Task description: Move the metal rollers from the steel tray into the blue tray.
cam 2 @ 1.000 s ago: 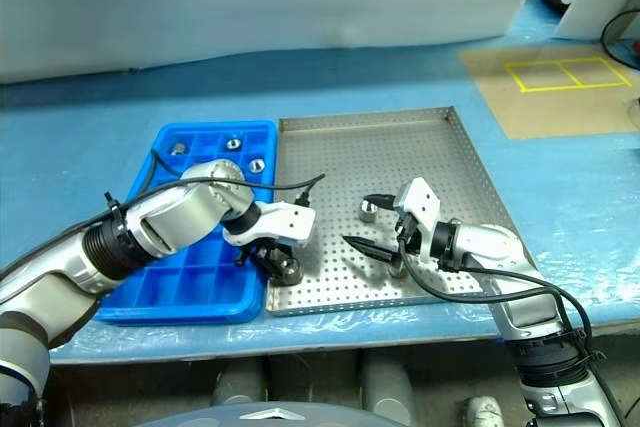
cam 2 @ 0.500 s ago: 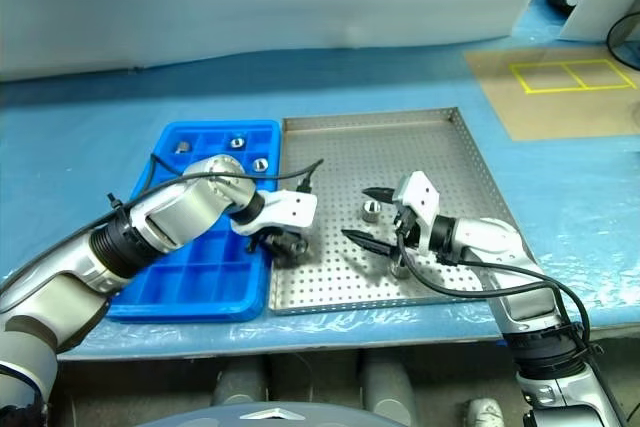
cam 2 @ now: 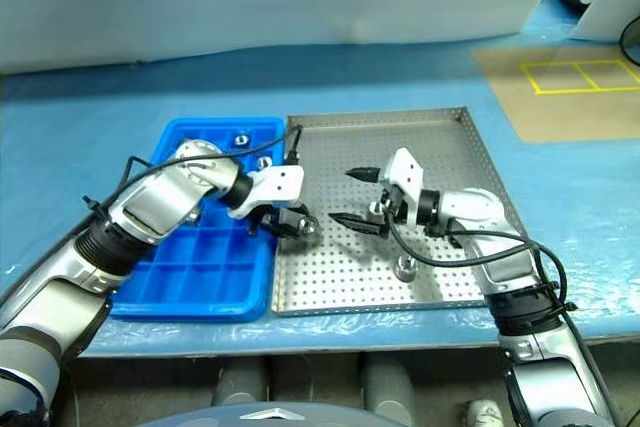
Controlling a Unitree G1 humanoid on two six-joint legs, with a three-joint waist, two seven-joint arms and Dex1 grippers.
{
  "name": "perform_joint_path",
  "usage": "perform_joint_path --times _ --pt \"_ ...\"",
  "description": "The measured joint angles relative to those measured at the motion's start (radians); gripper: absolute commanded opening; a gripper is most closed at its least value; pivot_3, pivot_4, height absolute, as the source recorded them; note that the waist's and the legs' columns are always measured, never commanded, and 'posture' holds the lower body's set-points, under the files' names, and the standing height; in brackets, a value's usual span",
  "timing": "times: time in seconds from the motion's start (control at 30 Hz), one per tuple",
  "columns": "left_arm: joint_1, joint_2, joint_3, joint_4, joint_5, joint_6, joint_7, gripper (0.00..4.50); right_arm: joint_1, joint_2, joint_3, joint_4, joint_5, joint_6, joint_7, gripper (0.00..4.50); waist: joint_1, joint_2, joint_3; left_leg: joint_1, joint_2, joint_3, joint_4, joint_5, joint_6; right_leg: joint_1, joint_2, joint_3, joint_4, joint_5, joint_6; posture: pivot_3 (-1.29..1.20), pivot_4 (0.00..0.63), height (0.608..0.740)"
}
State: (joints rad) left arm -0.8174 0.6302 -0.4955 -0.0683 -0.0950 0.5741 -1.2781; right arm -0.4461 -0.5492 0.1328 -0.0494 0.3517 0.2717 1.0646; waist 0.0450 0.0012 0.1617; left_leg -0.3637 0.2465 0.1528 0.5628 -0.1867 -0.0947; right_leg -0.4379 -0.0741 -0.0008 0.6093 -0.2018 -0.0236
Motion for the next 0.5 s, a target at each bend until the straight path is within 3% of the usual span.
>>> perform_joint_path --times 0.27,0.5 --pt "0.085 0.089 0.231 -0.016 -0.111 -0.009 0.015 1.78 -0.173 0.067 0.044 0.156 -0.008 -0.063 0.129 4.5 0.004 0.0 0.0 -0.004 0.0 -0.002 0.0 0.0 0.0 -0.003 0.0 -0.002 0.0 0.0 0.0 0.16 0.15 0.74" --pt "0.226 0.154 0.399 -0.157 -0.253 0.071 0.042 1.78 -0.268 0.166 0.086 0.283 -0.029 -0.128 0.198 4.5 0.047 -0.001 0.0 -0.005 0.002 -0.004 0.0 0.0 0.0 -0.004 -0.001 -0.007 0.0 0.0 -0.001 0.26 0.15 0.74"
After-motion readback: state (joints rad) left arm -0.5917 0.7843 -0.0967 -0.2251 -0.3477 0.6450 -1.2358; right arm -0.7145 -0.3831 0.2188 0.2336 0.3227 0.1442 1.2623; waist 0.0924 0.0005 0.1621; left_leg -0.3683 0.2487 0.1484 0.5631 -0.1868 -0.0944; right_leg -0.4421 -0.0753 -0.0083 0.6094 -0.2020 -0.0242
